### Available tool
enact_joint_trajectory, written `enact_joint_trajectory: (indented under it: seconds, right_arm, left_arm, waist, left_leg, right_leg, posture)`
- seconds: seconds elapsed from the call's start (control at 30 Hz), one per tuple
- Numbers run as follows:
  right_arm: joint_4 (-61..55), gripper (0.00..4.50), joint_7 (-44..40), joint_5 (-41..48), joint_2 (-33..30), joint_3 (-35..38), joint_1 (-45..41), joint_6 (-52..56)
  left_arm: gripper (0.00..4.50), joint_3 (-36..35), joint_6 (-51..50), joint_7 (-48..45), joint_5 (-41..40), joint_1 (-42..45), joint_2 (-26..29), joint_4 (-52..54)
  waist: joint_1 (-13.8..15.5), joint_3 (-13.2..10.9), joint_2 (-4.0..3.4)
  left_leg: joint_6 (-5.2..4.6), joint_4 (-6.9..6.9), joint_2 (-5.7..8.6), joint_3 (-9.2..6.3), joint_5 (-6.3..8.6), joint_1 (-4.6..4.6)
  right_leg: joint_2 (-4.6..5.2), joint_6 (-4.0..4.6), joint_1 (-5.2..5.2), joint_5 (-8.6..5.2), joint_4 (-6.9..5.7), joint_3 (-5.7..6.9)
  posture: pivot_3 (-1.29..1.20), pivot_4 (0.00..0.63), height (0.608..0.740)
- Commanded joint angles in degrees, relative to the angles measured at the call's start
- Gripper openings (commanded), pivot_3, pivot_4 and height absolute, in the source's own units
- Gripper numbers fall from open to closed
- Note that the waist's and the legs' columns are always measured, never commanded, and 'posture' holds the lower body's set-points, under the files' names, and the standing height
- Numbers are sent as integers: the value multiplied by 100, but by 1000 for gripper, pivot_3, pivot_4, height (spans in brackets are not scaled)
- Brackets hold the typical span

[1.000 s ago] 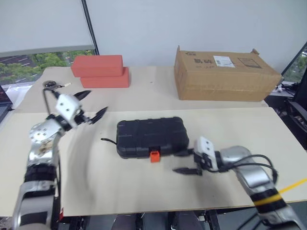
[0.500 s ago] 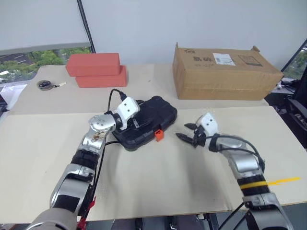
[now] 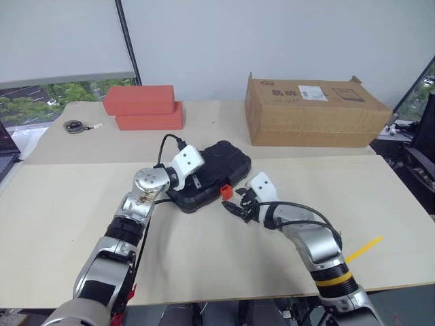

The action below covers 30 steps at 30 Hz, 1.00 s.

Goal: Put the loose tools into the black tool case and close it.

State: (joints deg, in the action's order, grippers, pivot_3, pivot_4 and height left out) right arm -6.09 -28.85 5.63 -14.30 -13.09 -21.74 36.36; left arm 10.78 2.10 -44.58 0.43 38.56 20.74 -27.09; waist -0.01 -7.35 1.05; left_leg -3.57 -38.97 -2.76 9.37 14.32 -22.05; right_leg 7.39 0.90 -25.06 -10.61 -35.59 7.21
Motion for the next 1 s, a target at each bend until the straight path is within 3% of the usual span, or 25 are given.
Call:
enact_joint_trajectory:
  seconds: [0.03,0.23,0.47,1.0]
  right_arm:
    - [72,3253,204,-3,200,34,-206,60]
    - [288,3253,298,-128,221,-25,-268,147]
    - [106,1268,259,-91,123,42,-244,136]
    - [-296,1254,316,112,180,266,-214,103]
  left_arm:
    - [4438,299,-515,-3,293,-431,-12,-343]
    - [4438,249,-568,64,286,-453,-10,-255]
    - [4500,250,-518,95,293,-395,-36,-343]
    - [4500,339,-448,16,341,-402,-122,-433]
  waist:
    - [9,5,-2]
    - [10,11,-6]
    - [10,10,-7]
    - [43,7,-11]
  left_leg:
    - [0,0,0,0,0,-1]
    - [-3,0,2,1,1,-20]
    - [-2,2,0,-3,1,-20]
    - [-12,13,-3,-11,8,-36]
  right_leg:
    - [-1,-2,0,1,0,0]
    - [-2,-10,0,6,-5,1]
    - [0,2,-6,-2,-4,4]
    - [4,0,-13,0,54,10]
  posture:
    - [0,150,712]
    - [0,150,712]
    - [0,150,712]
    - [0,150,712]
